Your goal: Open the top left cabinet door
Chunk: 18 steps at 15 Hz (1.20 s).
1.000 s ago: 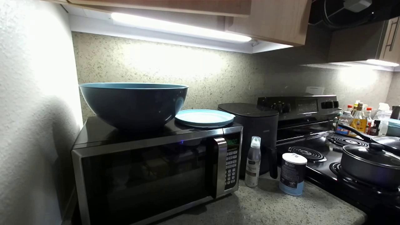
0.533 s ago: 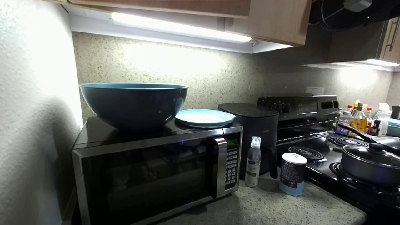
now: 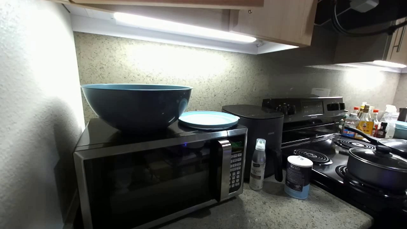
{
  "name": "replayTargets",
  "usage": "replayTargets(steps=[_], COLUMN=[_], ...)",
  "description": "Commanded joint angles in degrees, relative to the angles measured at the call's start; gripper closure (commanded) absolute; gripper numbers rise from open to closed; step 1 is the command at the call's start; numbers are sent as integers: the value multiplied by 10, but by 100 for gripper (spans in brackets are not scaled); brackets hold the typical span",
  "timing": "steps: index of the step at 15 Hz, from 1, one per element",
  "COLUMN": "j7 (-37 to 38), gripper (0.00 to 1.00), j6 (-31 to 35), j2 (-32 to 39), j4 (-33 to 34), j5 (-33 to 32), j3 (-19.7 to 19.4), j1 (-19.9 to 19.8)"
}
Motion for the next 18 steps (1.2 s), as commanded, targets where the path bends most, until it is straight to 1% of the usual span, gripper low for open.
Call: replayTargets(steps=[1, 3, 6, 8, 9, 10, 11, 14, 17, 18], j7=[-29, -21, -36, -52, -71, -79, -76, -80, -89, -94], gripper=[94, 94, 94, 94, 94, 94, 94, 94, 94, 94], j6=[60, 88, 95, 69, 47, 34, 21, -23, -60, -72], j2=[-112, -123, -99, -58, -36, -18, 2, 18, 15, 16], j4=[-103, -123, -118, -84, -65, -47, -27, 2, 14, 18], j5=[3, 7, 12, 18, 20, 24, 31, 48, 56, 45], j3=[4, -1, -33, -64, -86, -94, -94, -95, -90, -85], j1=[18, 39, 101, 150, 190, 212, 224, 240, 231, 216])
